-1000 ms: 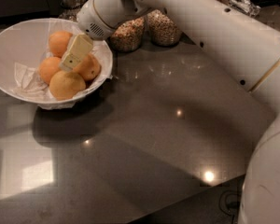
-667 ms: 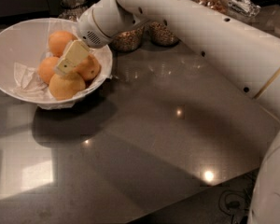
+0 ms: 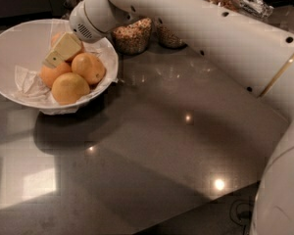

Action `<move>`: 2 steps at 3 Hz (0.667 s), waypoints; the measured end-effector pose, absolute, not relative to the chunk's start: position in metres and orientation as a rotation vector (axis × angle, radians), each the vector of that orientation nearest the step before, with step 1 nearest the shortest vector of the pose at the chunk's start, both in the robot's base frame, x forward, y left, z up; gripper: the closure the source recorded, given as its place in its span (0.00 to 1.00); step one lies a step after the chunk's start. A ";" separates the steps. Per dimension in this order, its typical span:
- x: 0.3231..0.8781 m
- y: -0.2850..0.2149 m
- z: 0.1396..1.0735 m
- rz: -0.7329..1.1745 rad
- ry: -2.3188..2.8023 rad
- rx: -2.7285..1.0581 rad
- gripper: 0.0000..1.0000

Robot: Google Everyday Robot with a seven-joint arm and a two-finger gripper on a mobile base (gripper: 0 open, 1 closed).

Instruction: Pick orange from white bowl

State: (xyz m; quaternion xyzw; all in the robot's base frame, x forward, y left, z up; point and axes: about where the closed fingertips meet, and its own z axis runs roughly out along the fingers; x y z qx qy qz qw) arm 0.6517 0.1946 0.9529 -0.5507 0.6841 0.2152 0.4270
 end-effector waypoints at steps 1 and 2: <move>0.652 0.195 0.953 0.538 1.710 -1.376 0.00; 0.652 0.195 0.953 0.538 1.710 -1.376 0.19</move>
Offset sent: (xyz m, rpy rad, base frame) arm 0.0001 0.0007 -0.0001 -0.0003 0.0004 -0.0001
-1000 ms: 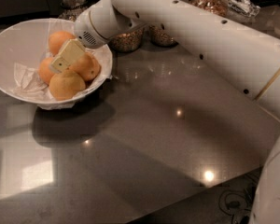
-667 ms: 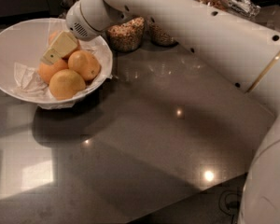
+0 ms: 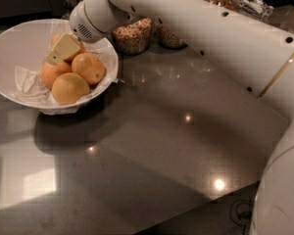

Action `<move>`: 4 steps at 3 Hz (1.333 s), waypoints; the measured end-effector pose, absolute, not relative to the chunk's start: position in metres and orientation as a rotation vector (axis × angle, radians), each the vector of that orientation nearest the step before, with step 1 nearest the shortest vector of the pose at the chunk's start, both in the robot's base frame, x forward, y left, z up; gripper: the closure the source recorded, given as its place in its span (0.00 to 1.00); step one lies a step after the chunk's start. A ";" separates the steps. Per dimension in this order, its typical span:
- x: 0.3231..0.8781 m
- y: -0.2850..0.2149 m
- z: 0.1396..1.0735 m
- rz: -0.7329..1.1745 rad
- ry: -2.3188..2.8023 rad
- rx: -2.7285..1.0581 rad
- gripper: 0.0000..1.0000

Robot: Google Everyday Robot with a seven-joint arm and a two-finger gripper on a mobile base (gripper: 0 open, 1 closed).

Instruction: Pick orange from white bowl

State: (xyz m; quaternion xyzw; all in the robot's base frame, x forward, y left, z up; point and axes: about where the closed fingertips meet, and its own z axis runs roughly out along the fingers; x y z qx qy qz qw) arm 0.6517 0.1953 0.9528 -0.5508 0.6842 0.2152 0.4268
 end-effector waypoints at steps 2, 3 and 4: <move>0.652 0.197 0.952 0.538 1.708 -1.380 0.42; 0.658 0.204 0.947 0.536 1.712 -1.393 0.34; 0.663 0.206 0.942 0.528 1.723 -1.398 0.26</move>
Offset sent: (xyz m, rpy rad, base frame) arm 0.0056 0.0057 -0.0031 -0.0062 -0.0044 0.0062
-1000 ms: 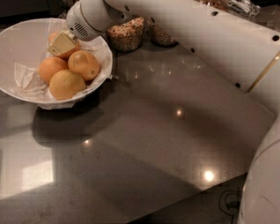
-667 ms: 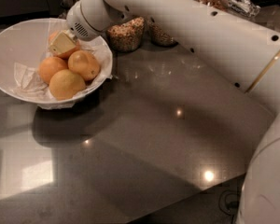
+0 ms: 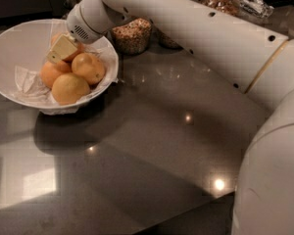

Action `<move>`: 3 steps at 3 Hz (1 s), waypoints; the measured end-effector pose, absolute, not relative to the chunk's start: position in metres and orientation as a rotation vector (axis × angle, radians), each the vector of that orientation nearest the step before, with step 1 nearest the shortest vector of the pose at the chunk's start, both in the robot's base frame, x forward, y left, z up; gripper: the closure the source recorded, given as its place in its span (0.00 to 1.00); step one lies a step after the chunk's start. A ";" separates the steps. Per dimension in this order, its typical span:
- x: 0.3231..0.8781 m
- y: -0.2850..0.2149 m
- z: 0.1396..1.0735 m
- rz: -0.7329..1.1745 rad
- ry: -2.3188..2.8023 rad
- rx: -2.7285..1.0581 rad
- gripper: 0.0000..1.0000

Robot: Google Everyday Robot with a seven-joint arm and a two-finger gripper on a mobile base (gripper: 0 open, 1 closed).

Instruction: Pick orange from white bowl

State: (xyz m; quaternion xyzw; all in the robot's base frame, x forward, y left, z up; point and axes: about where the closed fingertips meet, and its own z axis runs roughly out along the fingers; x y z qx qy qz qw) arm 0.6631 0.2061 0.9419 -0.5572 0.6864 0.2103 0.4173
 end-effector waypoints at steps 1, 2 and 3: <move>0.669 0.209 0.937 0.519 1.730 -1.408 0.26; 0.680 0.213 0.932 0.517 1.738 -1.422 0.26; 0.690 0.218 0.927 0.519 1.746 -1.433 0.28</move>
Offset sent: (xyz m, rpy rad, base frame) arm 0.0320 0.0084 -0.0133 -0.0383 0.0128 0.0051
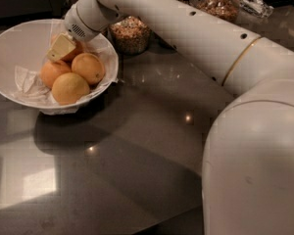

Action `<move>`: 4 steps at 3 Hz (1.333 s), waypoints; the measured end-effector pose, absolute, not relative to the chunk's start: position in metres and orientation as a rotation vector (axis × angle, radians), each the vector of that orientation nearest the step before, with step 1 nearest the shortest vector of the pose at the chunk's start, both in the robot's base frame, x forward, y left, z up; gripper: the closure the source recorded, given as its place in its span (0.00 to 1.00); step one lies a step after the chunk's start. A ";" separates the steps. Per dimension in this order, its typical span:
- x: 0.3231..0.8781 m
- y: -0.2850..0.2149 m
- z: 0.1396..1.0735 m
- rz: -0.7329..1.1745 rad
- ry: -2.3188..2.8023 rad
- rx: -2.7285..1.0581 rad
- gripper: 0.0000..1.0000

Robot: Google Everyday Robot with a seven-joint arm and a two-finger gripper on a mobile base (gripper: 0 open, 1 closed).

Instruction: Pick orange from white bowl

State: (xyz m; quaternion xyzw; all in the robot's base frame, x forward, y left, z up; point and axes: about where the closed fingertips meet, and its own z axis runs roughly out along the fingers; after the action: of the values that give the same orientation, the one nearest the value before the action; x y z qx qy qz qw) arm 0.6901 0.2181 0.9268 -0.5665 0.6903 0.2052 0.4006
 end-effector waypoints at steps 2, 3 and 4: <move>0.697 0.221 0.922 0.532 1.763 -1.434 0.68; 0.697 0.221 0.922 0.532 1.763 -1.434 0.92; 0.697 0.221 0.922 0.532 1.763 -1.434 1.00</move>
Offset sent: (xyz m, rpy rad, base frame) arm 0.0189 -0.0033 -0.0230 0.0007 0.0641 -0.0173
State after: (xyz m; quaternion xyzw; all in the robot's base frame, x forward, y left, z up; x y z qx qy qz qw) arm 0.6965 0.2207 0.9217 -0.5651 0.6945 0.2098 0.3928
